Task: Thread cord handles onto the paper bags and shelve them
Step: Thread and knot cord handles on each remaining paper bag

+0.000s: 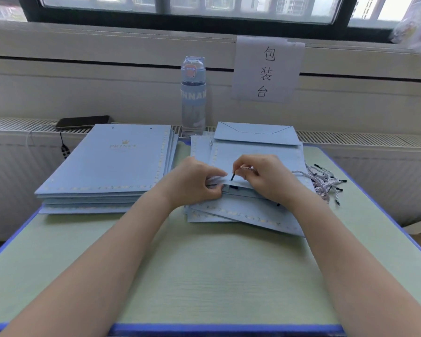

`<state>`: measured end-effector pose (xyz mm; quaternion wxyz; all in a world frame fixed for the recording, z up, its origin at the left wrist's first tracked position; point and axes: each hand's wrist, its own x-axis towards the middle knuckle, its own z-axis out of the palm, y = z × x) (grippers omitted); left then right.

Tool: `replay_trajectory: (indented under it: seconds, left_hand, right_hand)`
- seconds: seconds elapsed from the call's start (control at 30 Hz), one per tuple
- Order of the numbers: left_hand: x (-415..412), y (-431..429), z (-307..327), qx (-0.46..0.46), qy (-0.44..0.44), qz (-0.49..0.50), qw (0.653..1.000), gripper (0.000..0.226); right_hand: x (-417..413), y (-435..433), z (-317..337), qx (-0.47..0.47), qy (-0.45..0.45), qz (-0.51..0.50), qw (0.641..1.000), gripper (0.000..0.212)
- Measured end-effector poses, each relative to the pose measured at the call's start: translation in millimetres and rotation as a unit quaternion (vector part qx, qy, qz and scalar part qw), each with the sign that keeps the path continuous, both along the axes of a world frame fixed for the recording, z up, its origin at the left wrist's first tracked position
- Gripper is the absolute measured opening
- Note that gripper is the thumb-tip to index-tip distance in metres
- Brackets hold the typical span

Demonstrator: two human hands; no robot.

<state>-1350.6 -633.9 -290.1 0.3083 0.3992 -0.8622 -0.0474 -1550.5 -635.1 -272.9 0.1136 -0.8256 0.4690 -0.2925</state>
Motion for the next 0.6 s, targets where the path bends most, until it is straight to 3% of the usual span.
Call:
replay_trajectory:
  seconds: [0.07, 0.27, 0.5, 0.6]
  left_hand:
    - [-2, 0, 2, -0.002, -0.012, -0.02, 1.0, 0.031]
    - [4, 0, 0, -0.058, 0.06, -0.028, 0.996, 0.012]
    - [-5, 6, 1, -0.119, 0.148, 0.012, 0.982, 0.025]
    - [-8, 5, 1, -0.117, 0.177, 0.027, 0.977, 0.024]
  right_hand:
    - [3, -1, -2, -0.013, 0.016, -0.01, 1.0, 0.014]
    - [2, -4, -4, -0.014, 0.028, -0.017, 0.999, 0.015]
    - [0, 3, 6, 0.025, -0.067, -0.044, 0.996, 0.01]
    - [0, 4, 10, 0.065, -0.058, -0.034, 0.996, 0.022]
